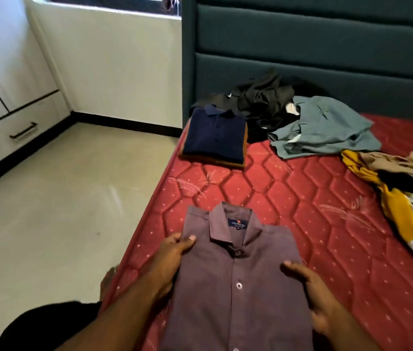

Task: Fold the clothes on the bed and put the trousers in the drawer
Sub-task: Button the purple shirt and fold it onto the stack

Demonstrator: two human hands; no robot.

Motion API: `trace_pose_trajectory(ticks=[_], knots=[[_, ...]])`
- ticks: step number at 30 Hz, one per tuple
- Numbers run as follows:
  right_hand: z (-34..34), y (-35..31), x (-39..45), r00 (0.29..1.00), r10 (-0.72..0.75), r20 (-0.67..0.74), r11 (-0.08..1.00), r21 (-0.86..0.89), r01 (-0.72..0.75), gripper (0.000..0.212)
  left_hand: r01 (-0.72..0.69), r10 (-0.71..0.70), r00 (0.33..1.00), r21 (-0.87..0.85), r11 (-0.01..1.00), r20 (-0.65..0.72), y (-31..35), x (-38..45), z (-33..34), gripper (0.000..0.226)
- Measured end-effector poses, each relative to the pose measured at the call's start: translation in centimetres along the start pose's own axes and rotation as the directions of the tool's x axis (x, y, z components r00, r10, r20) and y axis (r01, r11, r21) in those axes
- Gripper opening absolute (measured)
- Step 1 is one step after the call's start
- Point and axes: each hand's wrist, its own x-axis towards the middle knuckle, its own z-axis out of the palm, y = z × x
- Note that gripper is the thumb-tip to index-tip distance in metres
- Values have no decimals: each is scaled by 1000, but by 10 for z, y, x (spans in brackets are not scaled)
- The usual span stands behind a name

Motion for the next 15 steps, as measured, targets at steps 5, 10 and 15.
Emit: trace_pose_trajectory(ticks=[5,10,15], knots=[[41,-48,51,947,-319,-23,948,-2,319,65,27,-22,1000,-324,946,19,29,69,4,40],[96,-138,123,891,-442,102,897,56,438,43,-121,165,978,-295,948,127,128,169,15,63],[147,-252,210,797,-566,213,822,68,566,46,-270,315,917,-200,942,246,244,281,51,44]])
